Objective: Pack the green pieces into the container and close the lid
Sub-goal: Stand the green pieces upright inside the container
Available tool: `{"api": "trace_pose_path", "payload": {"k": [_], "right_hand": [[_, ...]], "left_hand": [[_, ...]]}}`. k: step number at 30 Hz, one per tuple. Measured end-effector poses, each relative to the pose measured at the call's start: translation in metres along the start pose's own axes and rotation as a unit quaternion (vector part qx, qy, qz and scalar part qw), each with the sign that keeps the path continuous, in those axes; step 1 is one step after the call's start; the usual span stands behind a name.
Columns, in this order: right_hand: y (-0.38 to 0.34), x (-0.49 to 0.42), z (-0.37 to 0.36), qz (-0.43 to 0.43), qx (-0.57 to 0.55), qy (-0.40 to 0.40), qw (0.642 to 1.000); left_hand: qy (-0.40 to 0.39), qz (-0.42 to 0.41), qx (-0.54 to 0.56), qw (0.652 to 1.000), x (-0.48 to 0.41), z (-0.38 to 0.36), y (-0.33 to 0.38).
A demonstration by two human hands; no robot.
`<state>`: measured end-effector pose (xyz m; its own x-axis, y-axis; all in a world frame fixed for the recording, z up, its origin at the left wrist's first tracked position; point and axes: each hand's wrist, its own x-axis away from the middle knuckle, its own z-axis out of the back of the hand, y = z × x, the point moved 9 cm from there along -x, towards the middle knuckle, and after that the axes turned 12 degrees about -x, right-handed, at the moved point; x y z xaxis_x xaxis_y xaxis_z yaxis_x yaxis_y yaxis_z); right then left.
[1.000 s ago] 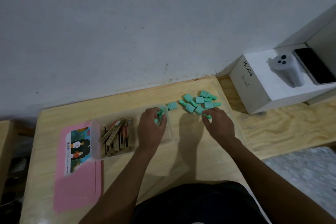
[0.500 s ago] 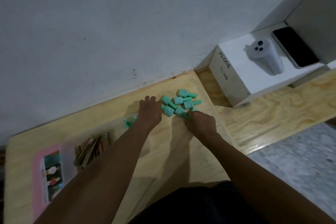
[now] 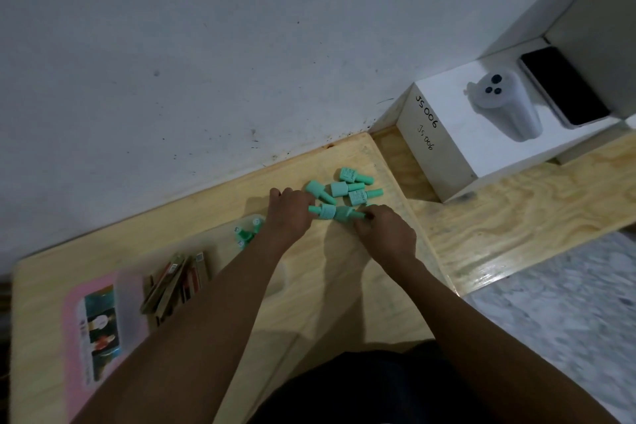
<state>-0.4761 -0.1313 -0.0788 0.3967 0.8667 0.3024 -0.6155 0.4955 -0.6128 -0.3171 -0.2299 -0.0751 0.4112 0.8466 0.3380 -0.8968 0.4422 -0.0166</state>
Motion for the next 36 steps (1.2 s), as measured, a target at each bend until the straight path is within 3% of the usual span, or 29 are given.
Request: {"api": "trace_pose_path", "payload": {"k": [6,11,14,17,23,26,28,31,36], "right_hand": [[0.011,0.01,0.016,-0.038,-0.216,0.035,0.975],[-0.011,0.027,0.034,0.01,-0.307,0.053,0.95],[-0.026,0.035,0.033,0.028,-0.326,0.049,0.944],[-0.049,0.042,0.024,0.062,-0.324,0.024,0.944],[-0.104,0.058,-0.008,0.15,-0.288,-0.04,0.945],[-0.13,0.066,-0.028,0.211,-0.25,-0.078,0.942],[-0.142,0.071,-0.043,0.246,-0.2,-0.1,0.943],[-0.152,0.075,-0.063,0.276,-0.071,-0.117,0.951],[-0.155,0.079,-0.089,0.325,0.089,-0.123,0.933]], "left_hand": [[0.01,0.022,0.211,0.977,0.029,0.024,-0.01],[0.013,0.045,0.459,0.887,0.071,0.035,-0.03],[0.028,0.082,0.536,0.84,0.096,0.039,-0.051],[0.069,0.112,0.56,0.818,0.117,0.04,-0.078],[0.138,0.148,0.524,0.827,0.153,0.04,-0.121],[0.17,0.159,0.441,0.867,0.165,0.036,-0.133],[0.18,0.164,0.389,0.888,0.169,0.029,-0.138],[0.188,0.169,0.372,0.893,0.173,0.019,-0.142],[0.17,0.175,0.341,0.908,0.174,0.002,-0.14]]}}
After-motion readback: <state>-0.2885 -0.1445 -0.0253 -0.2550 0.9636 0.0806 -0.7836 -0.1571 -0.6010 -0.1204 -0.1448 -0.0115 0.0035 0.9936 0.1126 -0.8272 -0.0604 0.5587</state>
